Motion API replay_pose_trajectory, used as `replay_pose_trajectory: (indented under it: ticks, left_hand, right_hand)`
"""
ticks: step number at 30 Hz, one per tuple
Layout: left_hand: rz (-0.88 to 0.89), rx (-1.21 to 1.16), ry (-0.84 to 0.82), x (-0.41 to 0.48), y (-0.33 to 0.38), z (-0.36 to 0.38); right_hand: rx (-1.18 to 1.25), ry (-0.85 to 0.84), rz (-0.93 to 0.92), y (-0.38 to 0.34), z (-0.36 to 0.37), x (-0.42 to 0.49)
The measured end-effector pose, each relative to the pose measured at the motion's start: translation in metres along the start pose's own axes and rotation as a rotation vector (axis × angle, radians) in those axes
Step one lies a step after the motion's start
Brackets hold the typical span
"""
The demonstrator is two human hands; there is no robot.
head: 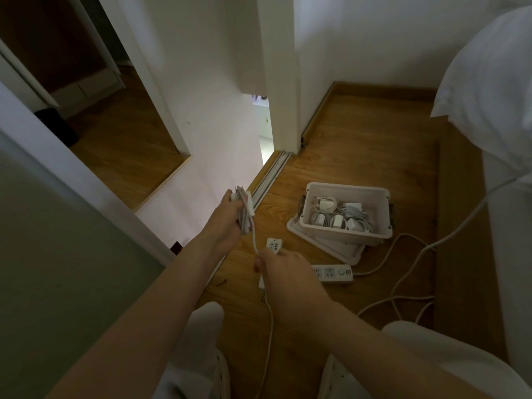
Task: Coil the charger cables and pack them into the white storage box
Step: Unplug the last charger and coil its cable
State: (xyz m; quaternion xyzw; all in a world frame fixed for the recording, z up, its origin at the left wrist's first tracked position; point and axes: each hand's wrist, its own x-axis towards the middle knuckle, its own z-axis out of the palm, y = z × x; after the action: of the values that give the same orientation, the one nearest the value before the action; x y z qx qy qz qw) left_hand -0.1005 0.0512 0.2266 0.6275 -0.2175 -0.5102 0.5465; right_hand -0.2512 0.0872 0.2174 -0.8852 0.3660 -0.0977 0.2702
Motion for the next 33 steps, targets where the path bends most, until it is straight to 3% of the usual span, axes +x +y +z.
replay_pose_trajectory:
  ticks: [5,15,20,25,29,33]
  left_hand:
    - [-0.083,-0.534,-0.035,-0.012,0.013,0.01]
    - [-0.136,-0.723,-0.223,-0.025,0.024,-0.001]
    - [-0.221,-0.608,-0.302,-0.024,0.023,0.003]
    - [-0.277,-0.249,-0.557,-0.026,0.027,-0.006]
    - [-0.232,0.131,-0.642,-0.024,0.027,-0.015]
    - [-0.19,0.255,-0.64,-0.022,0.029,-0.018]
  right_hand:
    - [0.08,-0.011,0.015,0.0,0.005,0.002]
    - [0.087,-0.211,0.157,0.038,0.015,0.013]
    - [0.169,-0.238,0.116,0.052,0.015,0.017]
    - [0.237,-0.175,0.094,0.066,-0.008,0.026]
    - [0.086,-0.037,-0.027,0.07,-0.025,0.027]
    - [-0.086,0.088,-0.075,0.065,-0.024,0.031]
